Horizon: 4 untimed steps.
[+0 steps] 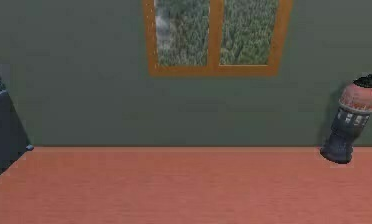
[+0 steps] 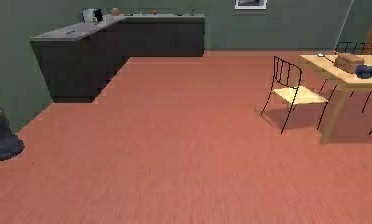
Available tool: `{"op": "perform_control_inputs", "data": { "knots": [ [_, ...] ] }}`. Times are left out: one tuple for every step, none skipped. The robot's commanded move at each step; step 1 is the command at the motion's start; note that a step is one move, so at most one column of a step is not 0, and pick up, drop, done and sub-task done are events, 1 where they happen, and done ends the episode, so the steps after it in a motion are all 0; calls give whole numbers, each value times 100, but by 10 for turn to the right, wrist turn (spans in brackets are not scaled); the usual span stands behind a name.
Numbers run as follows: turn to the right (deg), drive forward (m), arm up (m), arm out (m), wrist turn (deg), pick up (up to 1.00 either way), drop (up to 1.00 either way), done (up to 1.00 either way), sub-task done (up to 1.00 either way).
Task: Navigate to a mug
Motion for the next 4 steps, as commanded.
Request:
{"op": "perform_control_inputs", "data": {
  "knots": [
    [450,0,0,0,0,0,0,0,0],
    [330,0,0,0,0,0,0,0,0],
    [0,100,0,0,0,0,0,0,0],
    [0,100,0,0,0,0,0,0,0]
  ]
}}
